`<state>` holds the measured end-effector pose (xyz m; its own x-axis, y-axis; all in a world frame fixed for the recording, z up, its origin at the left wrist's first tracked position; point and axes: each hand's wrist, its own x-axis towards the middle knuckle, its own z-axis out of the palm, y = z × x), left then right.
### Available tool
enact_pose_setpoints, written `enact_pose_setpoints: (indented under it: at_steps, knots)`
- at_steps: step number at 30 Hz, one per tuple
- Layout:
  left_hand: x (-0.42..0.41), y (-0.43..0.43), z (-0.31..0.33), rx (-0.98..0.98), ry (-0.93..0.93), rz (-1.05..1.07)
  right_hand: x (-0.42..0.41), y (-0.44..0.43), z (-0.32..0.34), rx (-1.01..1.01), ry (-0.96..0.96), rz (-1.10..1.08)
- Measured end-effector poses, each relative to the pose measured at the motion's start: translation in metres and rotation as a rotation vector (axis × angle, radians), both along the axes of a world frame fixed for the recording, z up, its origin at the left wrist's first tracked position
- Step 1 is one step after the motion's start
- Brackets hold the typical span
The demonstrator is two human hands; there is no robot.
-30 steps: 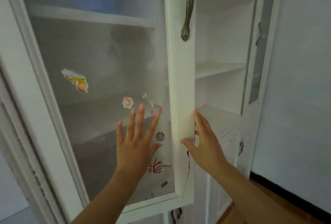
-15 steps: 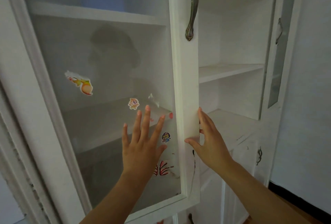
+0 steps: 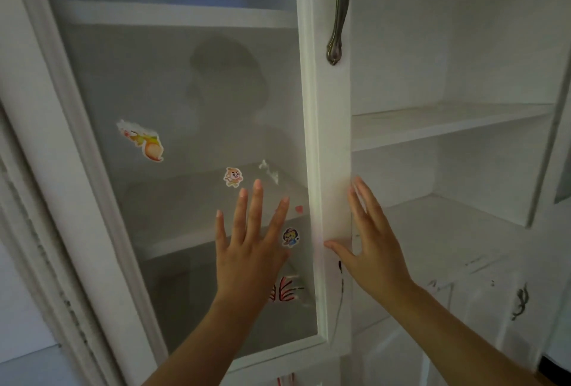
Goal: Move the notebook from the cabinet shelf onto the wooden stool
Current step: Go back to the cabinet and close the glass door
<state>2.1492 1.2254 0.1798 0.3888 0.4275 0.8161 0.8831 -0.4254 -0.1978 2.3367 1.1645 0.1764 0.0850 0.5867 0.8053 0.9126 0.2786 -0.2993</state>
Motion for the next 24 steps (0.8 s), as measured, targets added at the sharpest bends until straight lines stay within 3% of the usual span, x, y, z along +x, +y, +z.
enact_pose_setpoints:
  at_steps: [10,24]
  knots:
    - [0.011,0.006,0.000,-0.054,-0.012,0.084,0.013,0.031,-0.003,-0.017,-0.223,0.028]
    - [0.019,0.016,0.005,-0.098,0.006,0.191,0.018,0.063,-0.004,-0.003,-0.241,0.123]
